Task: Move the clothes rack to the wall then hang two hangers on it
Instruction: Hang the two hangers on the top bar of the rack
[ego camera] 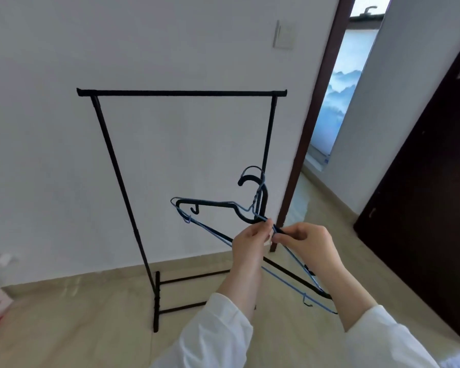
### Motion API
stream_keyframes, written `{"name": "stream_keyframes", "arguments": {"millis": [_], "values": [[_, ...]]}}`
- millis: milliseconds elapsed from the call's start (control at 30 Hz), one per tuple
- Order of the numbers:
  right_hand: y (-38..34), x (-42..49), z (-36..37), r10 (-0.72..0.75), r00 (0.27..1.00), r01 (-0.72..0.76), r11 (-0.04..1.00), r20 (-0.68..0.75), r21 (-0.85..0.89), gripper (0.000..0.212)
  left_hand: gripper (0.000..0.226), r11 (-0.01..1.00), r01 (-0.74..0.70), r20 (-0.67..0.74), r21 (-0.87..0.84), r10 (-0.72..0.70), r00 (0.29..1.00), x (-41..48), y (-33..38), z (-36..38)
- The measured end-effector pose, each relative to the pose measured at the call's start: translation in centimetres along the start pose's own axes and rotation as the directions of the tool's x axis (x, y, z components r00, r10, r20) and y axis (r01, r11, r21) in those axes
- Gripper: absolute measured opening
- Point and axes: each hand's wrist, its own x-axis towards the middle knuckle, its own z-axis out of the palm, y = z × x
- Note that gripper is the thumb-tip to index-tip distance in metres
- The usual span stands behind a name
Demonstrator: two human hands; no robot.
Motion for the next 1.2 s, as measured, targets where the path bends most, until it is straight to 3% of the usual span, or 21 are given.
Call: {"name": "stream_keyframes", "arguments": {"millis": [200,367,633,1200], "values": [[-5.2,8.4,2.5,0.010,1.000,-0.011,0.995,0.013,0.096,0.009,0.007,0.996,-0.088,0.017,-0.015,0.089,0.996,7.8,6.7,-1.5],[-8.3,14.7,4.2,-0.014,1.000,0.012,0.992,0.017,0.129,0.005,0.031,0.990,-0.120,0.009,-0.077,0.121,0.993,13.4,11.1,-1.9],[-12.7,24.8,5.8,-0.103,0.993,0.091,0.981,0.062,0.172,0.005,0.036,0.972,-0.202,-0.047,-0.124,0.197,0.979,21.7,17.9,-1.5],[-15.3,37.7,8.9,-0.152,0.983,0.141,0.983,0.100,0.115,0.006,0.032,0.976,-0.204,-0.170,-0.071,0.189,0.967,32.5,23.5,-1.5]]}}
